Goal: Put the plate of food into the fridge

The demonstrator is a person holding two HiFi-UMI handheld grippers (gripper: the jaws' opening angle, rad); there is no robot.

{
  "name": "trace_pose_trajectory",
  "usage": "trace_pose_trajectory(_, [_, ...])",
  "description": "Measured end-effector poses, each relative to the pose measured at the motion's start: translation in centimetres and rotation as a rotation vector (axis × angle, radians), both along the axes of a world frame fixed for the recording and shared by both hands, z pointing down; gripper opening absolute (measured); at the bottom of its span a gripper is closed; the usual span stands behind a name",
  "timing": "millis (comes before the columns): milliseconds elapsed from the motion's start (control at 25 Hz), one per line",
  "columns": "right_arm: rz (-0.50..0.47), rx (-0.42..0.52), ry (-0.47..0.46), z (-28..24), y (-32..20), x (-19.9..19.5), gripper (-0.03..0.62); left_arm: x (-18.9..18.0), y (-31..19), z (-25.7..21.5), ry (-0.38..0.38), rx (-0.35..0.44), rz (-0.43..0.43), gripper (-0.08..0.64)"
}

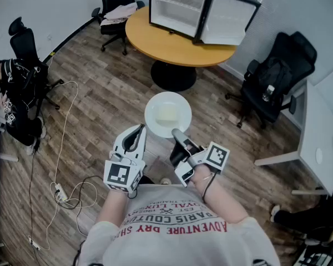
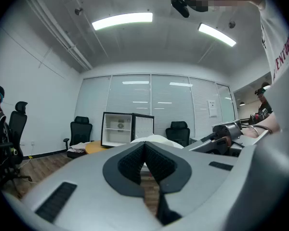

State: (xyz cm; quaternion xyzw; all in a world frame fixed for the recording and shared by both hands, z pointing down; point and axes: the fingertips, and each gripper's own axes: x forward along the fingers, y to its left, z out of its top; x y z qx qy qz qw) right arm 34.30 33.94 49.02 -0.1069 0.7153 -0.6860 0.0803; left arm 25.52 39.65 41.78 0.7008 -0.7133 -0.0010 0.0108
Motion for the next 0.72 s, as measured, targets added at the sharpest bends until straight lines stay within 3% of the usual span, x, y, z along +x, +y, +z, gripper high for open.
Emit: trace_pose_trajectory(720, [0.008, -0.046, 0.019, 1.3, -0.5, -1.8, 0.038, -1.0, -0.8, 1.5, 0.001, -0.033, 0.021, 0.026])
